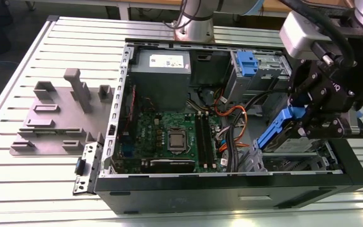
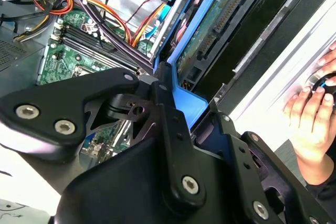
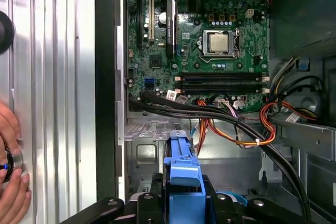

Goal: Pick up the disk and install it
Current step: 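Insert the disk into the insertion slot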

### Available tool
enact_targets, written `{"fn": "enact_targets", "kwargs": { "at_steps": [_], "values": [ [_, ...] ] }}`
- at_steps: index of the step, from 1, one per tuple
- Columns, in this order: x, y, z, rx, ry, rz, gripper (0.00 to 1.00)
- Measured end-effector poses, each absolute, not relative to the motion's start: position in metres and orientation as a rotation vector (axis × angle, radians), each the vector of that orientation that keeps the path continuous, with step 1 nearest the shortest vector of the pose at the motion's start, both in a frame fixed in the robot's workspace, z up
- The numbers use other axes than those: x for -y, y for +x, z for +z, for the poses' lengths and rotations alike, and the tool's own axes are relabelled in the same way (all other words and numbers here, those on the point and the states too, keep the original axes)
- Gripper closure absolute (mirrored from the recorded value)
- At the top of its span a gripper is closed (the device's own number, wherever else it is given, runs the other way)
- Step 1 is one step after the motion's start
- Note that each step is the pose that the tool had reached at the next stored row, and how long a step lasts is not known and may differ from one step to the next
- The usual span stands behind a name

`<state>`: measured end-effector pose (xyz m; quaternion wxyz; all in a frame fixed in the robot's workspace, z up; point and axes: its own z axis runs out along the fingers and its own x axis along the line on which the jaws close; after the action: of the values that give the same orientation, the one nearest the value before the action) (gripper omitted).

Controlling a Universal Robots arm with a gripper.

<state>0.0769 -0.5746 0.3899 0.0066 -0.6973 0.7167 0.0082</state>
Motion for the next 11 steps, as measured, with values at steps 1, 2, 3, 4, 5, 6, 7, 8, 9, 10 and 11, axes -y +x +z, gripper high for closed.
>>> {"fn": "enact_targets", "kwargs": {
  "at_steps": [1, 2, 3, 4, 5, 6, 7, 8, 9, 10, 11],
  "values": [
    [0.5747, 0.0769, 0.3891, -2.242, -2.181, 0.026, 0.64],
    [0.5747, 0.0769, 0.3883, -2.242, -2.181, 0.026, 0.64],
    [0.5748, 0.0769, 0.3876, -2.242, -2.181, 0.026, 0.64],
    [0.5749, 0.0769, 0.3867, -2.242, -2.181, 0.026, 0.64],
    [0.5749, 0.0769, 0.386, -2.242, -2.181, 0.025, 0.64],
    [0.575, 0.0769, 0.3853, -2.242, -2.181, 0.025, 0.64],
    [0.575, 0.0769, 0.3845, -2.242, -2.181, 0.026, 0.64],
    [0.5751, 0.0769, 0.3837, -2.242, -2.181, 0.026, 0.64],
    [0.5751, 0.0769, 0.3828, -2.242, -2.181, 0.026, 0.64],
    [0.5752, 0.0769, 0.3821, -2.242, -2.181, 0.026, 0.64],
    [0.5753, 0.0769, 0.3813, -2.242, -2.181, 0.026, 0.64]
  ]
}}
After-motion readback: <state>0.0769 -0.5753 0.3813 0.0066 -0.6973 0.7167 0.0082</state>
